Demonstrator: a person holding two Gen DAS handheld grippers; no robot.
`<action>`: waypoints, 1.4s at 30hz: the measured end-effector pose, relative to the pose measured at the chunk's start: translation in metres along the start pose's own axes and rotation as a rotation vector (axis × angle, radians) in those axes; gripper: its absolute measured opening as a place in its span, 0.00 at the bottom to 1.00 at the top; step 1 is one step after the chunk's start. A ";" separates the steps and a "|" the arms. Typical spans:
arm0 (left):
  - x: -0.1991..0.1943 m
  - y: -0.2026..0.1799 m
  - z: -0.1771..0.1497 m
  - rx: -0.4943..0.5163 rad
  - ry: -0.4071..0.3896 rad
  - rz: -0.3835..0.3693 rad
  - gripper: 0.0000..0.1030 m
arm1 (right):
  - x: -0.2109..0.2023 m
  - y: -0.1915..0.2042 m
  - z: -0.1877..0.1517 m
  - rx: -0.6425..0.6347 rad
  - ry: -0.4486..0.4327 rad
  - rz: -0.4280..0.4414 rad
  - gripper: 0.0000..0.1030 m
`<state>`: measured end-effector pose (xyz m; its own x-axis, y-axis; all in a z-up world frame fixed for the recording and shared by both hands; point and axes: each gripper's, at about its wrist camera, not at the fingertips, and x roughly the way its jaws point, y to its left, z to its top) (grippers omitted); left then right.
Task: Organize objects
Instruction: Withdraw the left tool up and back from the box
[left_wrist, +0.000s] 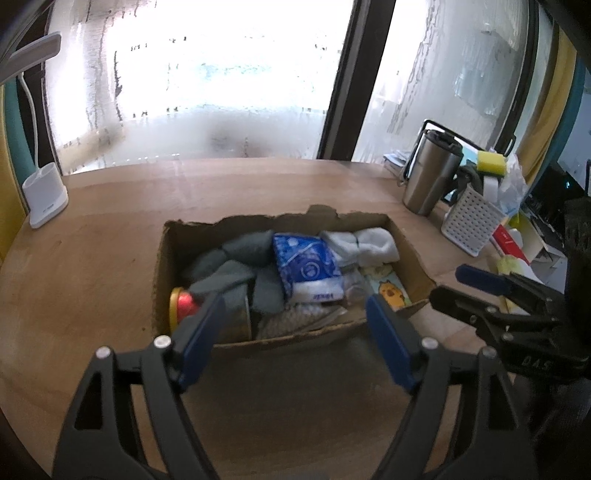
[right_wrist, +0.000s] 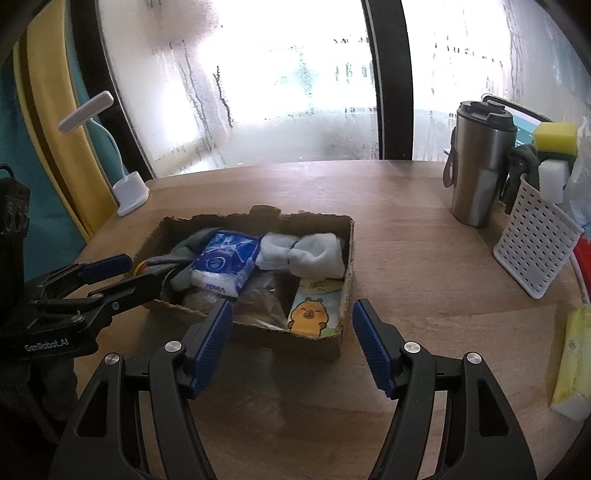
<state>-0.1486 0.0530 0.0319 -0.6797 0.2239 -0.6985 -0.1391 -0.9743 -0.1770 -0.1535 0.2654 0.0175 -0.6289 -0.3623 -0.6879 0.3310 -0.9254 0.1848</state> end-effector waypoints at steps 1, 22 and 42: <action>-0.001 0.001 -0.001 -0.002 -0.001 -0.001 0.78 | -0.001 0.001 0.000 -0.001 -0.001 0.000 0.68; -0.024 0.013 -0.027 -0.015 -0.008 -0.013 0.79 | -0.017 0.027 -0.015 -0.031 -0.002 -0.008 0.68; -0.050 0.028 -0.048 -0.017 -0.018 -0.004 0.79 | -0.028 0.053 -0.028 -0.051 -0.015 -0.008 0.68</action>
<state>-0.0839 0.0161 0.0288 -0.6920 0.2276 -0.6850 -0.1296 -0.9727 -0.1923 -0.0985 0.2302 0.0268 -0.6421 -0.3568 -0.6786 0.3609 -0.9216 0.1431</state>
